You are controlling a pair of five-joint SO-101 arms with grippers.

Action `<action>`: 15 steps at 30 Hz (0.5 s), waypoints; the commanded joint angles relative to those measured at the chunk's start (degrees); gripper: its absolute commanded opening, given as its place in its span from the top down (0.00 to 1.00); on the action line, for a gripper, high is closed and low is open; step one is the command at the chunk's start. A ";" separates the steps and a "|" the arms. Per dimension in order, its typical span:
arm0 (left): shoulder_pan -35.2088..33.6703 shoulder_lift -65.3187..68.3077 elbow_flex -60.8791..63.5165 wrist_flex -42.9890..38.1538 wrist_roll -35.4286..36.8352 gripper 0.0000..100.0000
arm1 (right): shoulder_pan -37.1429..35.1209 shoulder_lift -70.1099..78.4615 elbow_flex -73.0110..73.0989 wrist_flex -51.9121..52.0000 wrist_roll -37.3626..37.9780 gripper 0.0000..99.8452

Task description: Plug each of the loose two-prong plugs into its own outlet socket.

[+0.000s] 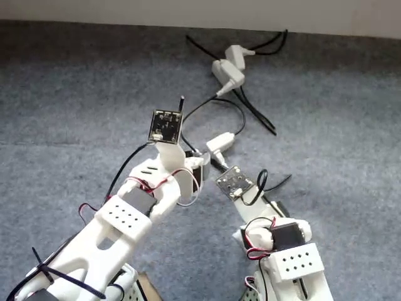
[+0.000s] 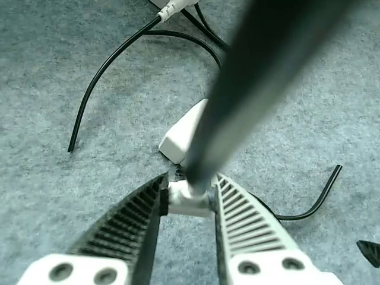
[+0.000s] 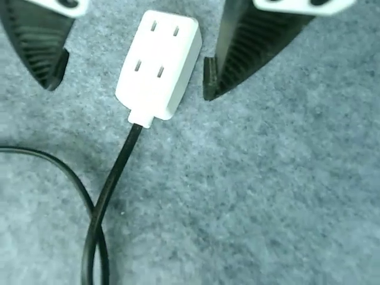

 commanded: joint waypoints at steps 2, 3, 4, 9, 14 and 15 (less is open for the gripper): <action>-0.31 -0.22 -0.31 -1.05 -0.62 0.99 | 1.36 0.04 5.05 -6.73 -0.35 0.68; -0.31 -0.22 -0.31 -1.05 -0.62 0.99 | 1.36 0.04 6.55 -8.40 -0.35 0.71; -0.31 -0.22 -0.31 -1.05 -0.62 0.99 | 1.36 0.04 7.78 -9.45 -0.35 0.75; -0.31 -0.22 -0.31 -1.05 -0.62 0.99 | 1.54 -0.04 9.63 -13.76 -0.53 0.77; -0.31 -0.22 -0.31 -1.05 -0.62 0.99 | 5.32 -0.22 9.01 -16.31 -6.51 0.87; -0.31 -0.22 -0.31 -1.05 -0.62 0.99 | 6.37 -0.40 7.87 -16.92 -7.74 0.91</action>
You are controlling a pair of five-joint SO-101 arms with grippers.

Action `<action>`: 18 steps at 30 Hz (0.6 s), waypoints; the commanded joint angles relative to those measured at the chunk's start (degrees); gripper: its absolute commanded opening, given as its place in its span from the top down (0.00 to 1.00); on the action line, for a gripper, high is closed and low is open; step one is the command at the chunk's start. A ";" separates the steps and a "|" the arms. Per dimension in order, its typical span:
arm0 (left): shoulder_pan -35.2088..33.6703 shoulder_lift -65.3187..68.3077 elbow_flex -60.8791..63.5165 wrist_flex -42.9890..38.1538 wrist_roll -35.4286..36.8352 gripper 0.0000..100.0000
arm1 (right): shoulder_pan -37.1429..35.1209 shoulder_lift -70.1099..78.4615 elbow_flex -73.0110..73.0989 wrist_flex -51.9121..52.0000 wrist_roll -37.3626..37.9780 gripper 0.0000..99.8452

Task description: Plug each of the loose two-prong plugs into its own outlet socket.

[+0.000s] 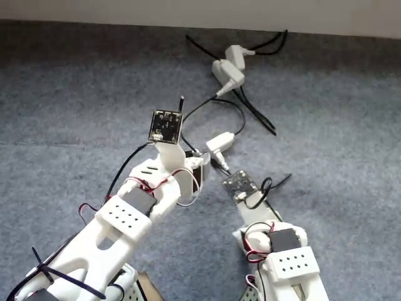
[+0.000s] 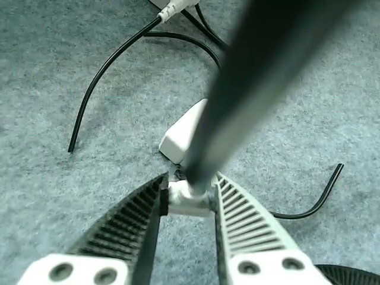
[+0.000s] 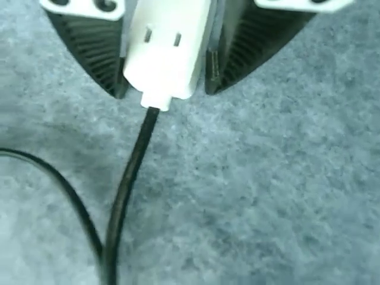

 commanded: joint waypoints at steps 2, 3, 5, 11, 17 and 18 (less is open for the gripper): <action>-0.22 -0.13 -0.31 -1.05 -0.62 0.99 | 4.09 -0.31 -4.62 -3.21 -4.04 0.94; 0.04 -0.13 -0.31 -1.05 -0.62 0.99 | 4.26 -0.31 -5.93 -3.12 -4.22 0.94; 0.40 -0.13 -0.22 -1.05 -0.70 0.99 | 5.05 -0.31 -8.75 -1.80 -4.13 0.94; 0.75 -0.13 -0.22 -1.05 -0.70 0.99 | 5.76 -0.31 -19.65 3.03 -4.57 0.94; 0.57 -0.13 -0.22 -1.14 -0.53 0.99 | 5.58 4.09 -26.42 0.66 -14.07 0.94; 0.57 -0.13 -0.22 -1.14 -0.53 0.99 | 5.76 6.99 -27.74 -0.13 -15.65 0.94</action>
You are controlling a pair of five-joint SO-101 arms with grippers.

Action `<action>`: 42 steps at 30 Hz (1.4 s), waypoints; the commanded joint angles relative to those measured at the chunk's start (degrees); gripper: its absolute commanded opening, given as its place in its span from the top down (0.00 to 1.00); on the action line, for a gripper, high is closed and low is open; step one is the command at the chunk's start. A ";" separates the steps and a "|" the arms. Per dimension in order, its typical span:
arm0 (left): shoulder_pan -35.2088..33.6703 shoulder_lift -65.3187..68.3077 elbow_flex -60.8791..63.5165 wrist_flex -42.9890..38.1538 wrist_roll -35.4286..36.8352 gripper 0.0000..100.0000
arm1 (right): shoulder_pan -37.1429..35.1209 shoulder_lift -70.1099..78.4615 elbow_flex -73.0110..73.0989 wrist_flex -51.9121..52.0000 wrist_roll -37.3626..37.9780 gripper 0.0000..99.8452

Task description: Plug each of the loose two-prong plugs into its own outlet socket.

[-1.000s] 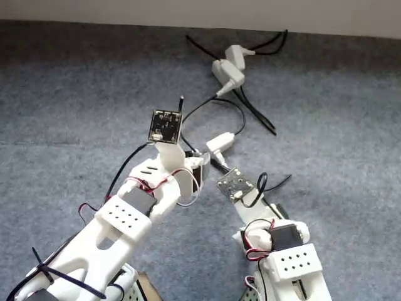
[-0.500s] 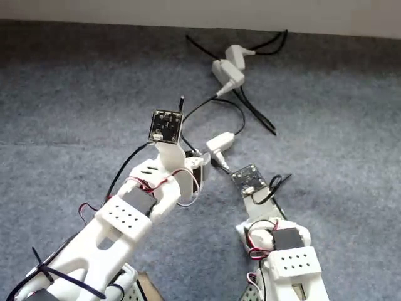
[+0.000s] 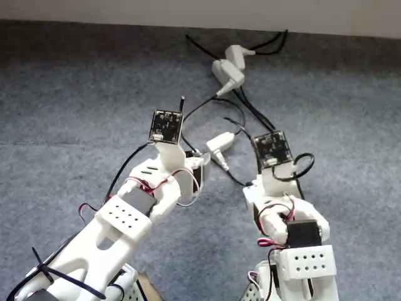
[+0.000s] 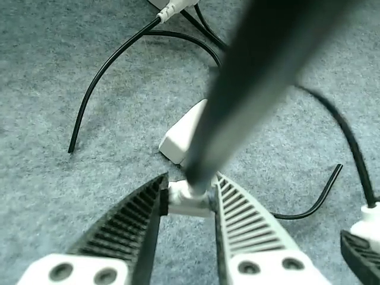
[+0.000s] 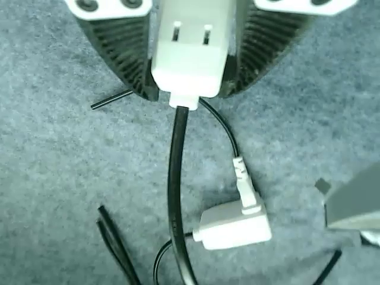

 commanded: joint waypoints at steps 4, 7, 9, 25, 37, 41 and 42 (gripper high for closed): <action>0.48 -0.13 -0.22 -1.14 -0.18 0.99 | 0.84 21.49 -12.79 -3.12 -15.82 0.97; 0.48 -0.13 -0.22 -1.14 -0.18 0.99 | 0.66 29.49 -17.45 -3.12 -26.90 0.97; 0.48 -0.13 0.40 -1.32 -0.18 0.99 | 0.22 30.20 -18.86 -3.74 -32.35 0.97; 0.40 -0.48 3.30 -7.82 -0.35 0.99 | -8.22 31.08 7.52 -34.95 -36.04 0.99; 0.40 -0.40 3.12 -7.65 -0.35 0.99 | -6.55 59.38 -17.89 -14.81 -34.73 0.66; 0.57 -0.48 3.12 -7.65 -0.35 0.99 | -3.38 47.87 -14.20 -15.87 -35.87 0.66; 0.75 -0.48 3.12 -7.65 -0.35 0.99 | -2.51 43.47 -13.05 -15.69 -35.87 0.66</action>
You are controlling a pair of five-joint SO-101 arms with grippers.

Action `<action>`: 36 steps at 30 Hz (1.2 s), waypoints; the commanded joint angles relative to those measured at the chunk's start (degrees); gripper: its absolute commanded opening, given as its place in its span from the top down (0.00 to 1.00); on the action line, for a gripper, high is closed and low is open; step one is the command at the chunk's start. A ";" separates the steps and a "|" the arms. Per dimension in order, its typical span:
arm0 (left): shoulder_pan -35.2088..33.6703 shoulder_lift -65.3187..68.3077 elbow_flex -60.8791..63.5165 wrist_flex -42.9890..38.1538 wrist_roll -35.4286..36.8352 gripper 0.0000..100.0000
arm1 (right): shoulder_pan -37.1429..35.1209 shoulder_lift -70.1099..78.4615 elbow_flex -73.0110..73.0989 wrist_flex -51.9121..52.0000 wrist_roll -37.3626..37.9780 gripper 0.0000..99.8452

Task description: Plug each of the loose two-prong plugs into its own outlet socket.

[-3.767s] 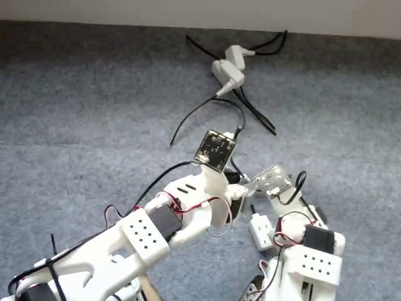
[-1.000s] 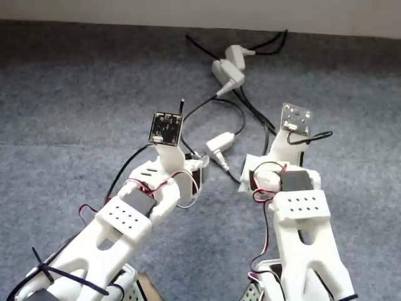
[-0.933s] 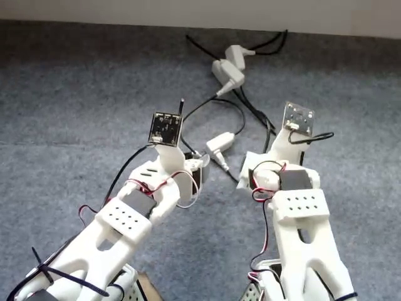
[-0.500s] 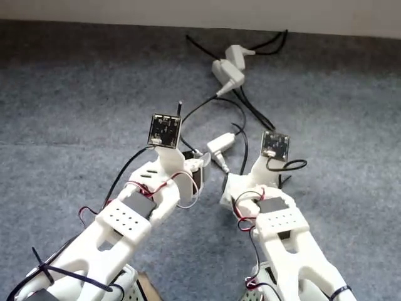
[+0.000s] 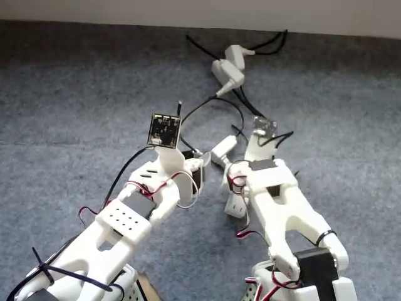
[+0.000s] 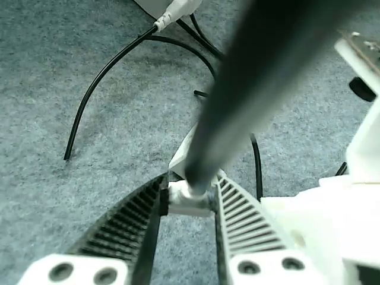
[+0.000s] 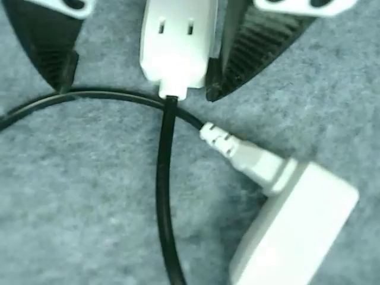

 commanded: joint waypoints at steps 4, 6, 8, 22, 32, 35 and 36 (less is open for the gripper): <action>2.15 -0.57 -0.75 -1.32 -0.26 0.99 | 9.10 -28.44 5.41 3.65 3.87 0.66; 3.12 -0.57 -1.27 -1.23 -0.35 0.99 | 9.45 -35.91 6.55 7.69 6.15 0.66; 4.09 -0.57 -2.59 -0.97 -0.35 0.99 | 9.10 -41.80 6.81 11.21 7.56 0.66; 17.01 -0.04 -6.37 -0.97 -0.09 0.99 | 29.23 -47.96 19.21 11.47 15.56 0.66; 18.33 -0.04 -4.79 3.69 8.79 0.99 | 33.63 -48.04 27.56 5.41 17.76 0.66; 18.42 -0.13 -2.51 3.96 8.62 0.99 | 33.19 -48.04 29.58 3.38 18.29 0.66; 18.51 -0.13 -2.42 4.48 8.70 0.99 | 33.19 -48.04 29.58 3.30 18.29 0.66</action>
